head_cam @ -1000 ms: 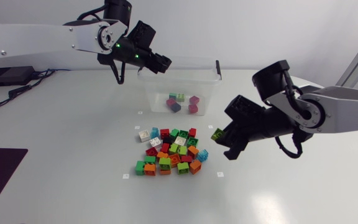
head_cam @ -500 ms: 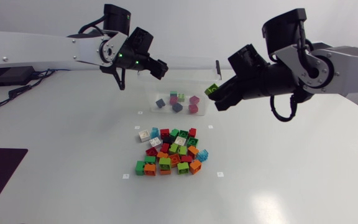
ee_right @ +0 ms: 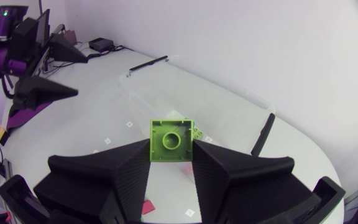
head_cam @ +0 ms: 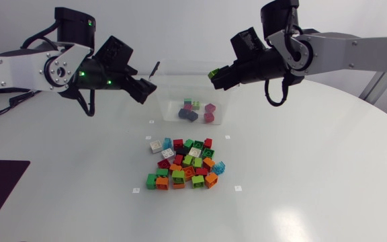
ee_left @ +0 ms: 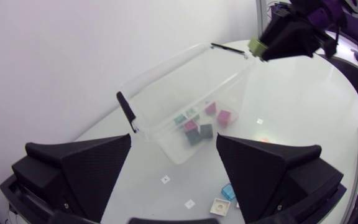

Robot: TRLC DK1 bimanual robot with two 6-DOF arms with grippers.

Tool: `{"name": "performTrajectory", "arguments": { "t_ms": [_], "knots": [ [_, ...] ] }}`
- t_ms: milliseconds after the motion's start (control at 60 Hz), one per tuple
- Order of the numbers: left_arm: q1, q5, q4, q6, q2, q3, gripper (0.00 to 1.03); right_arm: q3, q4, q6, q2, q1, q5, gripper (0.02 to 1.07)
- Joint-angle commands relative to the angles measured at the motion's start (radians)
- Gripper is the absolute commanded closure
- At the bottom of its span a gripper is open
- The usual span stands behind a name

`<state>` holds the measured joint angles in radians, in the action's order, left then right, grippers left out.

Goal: Place the duplo bricks in the container

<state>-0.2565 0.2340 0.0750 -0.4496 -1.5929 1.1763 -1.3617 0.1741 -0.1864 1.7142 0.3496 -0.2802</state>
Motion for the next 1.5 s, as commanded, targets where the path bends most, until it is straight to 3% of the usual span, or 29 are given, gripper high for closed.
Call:
{"name": "performTrajectory", "arguments": {
  "t_ms": [0,300,600,667,717,733,767,833,1067,1483],
  "knots": [
    [0.011,0.033,0.035,-0.061,0.045,-0.056,0.07,-0.051,-0.018,0.031,0.056,-0.001,0.015,0.74],
    [0.011,0.11,0.163,-0.241,0.109,-0.199,0.07,-0.198,-0.035,0.065,0.186,0.002,0.049,0.74],
    [-0.027,0.116,0.332,-0.42,0.119,-0.276,0.07,-0.329,-0.027,0.07,0.312,0.017,0.101,0.73],
    [-0.041,0.116,0.364,-0.454,0.122,-0.29,0.07,-0.364,-0.007,0.071,0.341,0.017,0.108,0.58],
    [-0.05,0.116,0.385,-0.474,0.122,-0.299,0.07,-0.379,0.002,0.076,0.351,0.017,0.11,0.4],
    [-0.058,0.116,0.394,-0.485,0.122,-0.303,0.07,-0.392,0.016,0.076,0.358,0.017,0.113,0.27],
    [-0.067,0.114,0.401,-0.494,0.122,-0.31,0.07,-0.402,0.03,0.077,0.361,0.017,0.116,0.13],
    [-0.086,0.11,0.402,-0.509,0.105,-0.325,0.07,-0.401,0.031,0.079,0.354,0.017,0.122,0.07],
    [-0.122,0.094,0.407,-0.549,0.037,-0.337,0.07,-0.274,0.036,0.076,0.2,0.025,0.121,0.07],
    [-0.141,0.083,0.404,-0.623,-0.102,-0.288,0.12,0.185,0.061,0.053,-0.16,0.083,0.101,0.07]
  ]
}}
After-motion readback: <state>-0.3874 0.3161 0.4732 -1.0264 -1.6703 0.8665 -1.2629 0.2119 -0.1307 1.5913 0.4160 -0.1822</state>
